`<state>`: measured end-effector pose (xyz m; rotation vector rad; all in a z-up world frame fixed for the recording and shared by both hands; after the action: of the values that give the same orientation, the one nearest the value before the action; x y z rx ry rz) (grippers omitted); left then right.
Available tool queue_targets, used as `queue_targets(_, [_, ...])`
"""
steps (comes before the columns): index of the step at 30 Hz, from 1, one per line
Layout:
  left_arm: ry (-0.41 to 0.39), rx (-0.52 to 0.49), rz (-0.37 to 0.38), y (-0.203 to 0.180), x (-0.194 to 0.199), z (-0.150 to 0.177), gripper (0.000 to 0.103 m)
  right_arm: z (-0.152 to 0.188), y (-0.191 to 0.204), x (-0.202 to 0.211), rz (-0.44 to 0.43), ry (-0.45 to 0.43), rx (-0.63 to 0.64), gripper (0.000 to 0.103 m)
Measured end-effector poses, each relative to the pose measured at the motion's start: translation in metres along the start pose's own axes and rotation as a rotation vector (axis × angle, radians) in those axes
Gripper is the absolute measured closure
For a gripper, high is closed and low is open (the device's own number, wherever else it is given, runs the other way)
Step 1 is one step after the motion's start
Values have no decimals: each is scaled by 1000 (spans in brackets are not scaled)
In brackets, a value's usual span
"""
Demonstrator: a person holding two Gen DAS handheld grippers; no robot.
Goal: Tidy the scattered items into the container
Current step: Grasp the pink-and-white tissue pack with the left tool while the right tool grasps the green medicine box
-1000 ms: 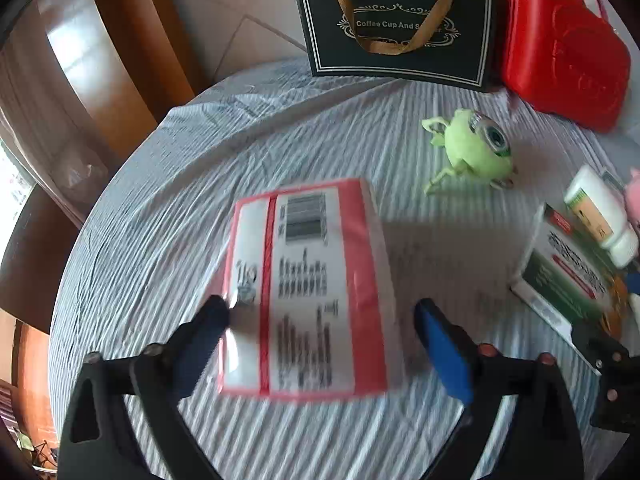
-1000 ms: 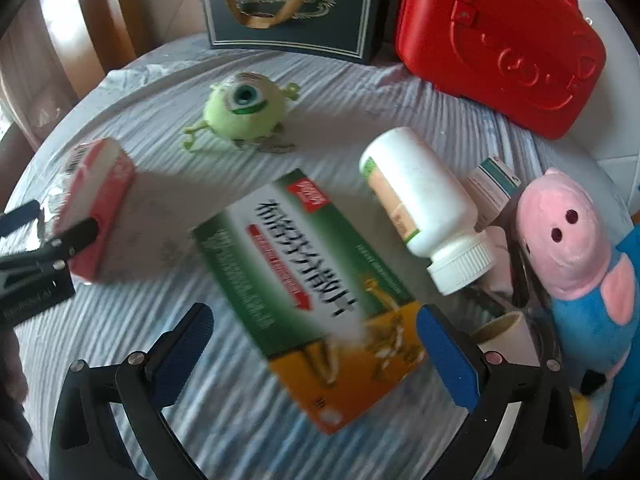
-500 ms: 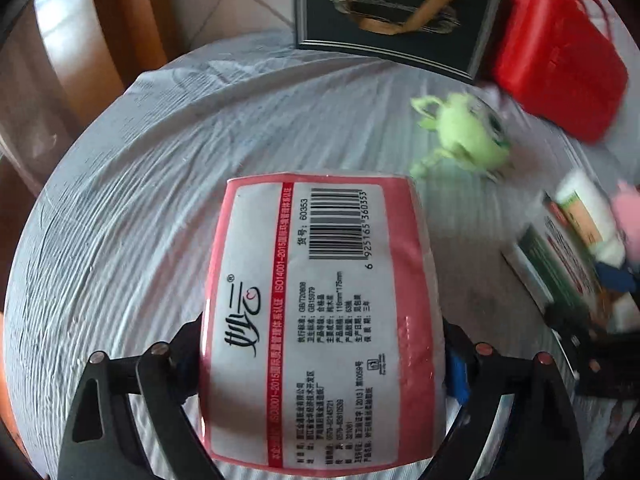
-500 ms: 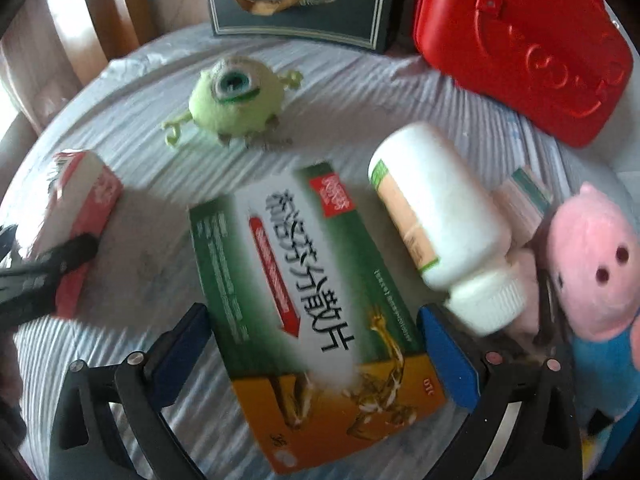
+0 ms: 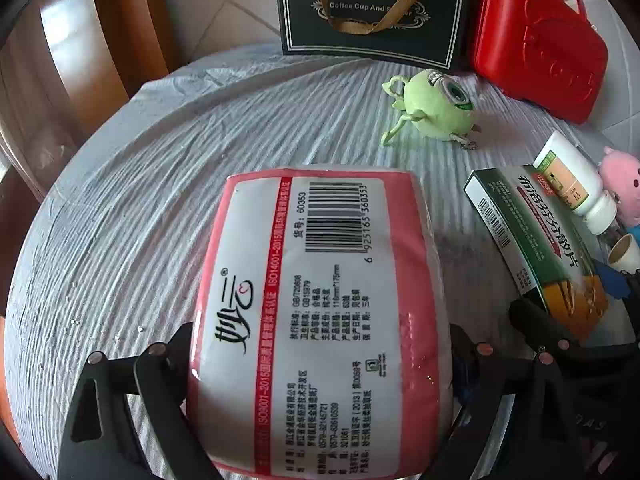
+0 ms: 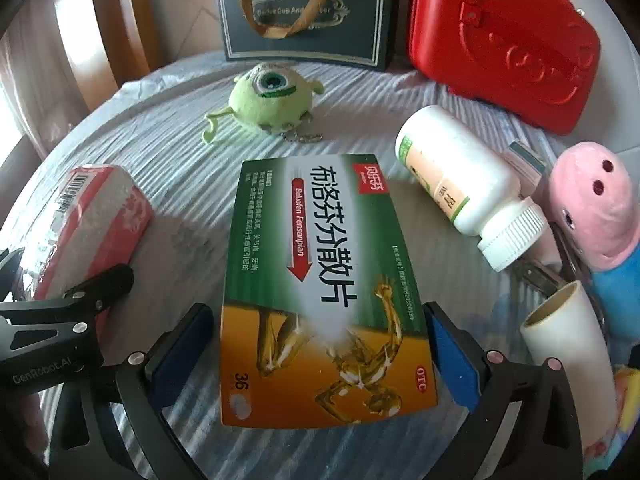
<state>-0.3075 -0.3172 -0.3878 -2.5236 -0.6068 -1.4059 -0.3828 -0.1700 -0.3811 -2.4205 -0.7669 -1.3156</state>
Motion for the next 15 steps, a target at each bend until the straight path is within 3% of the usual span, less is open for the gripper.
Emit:
queue_targets(11, [14,23,-8,2,2,2,9,1,-3,-2,3,34,9,0])
queue_targets(12, [11,18,-8,1,3,3,11,1,-4,-1,4,36,5,2])
queue_targets(13, [9,13,-7,0,5,4,11,1,-4,1,9,30,1,14])
queue_targets(15, [16,10,5,-3,8,8,12,2,-2,6,10,26,-4,15])
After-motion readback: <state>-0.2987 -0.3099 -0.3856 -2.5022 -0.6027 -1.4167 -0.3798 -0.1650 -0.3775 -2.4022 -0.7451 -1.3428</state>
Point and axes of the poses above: each gripper's, at about its wrist camera, not at the fingertips, and x roughly against the way its jaws point, y to its left, z to its underside, the point moved 7 cm from there along -x, roughly the way its jaws point, and after that the axes turned 1 degree about y, right-handed, at the moved point
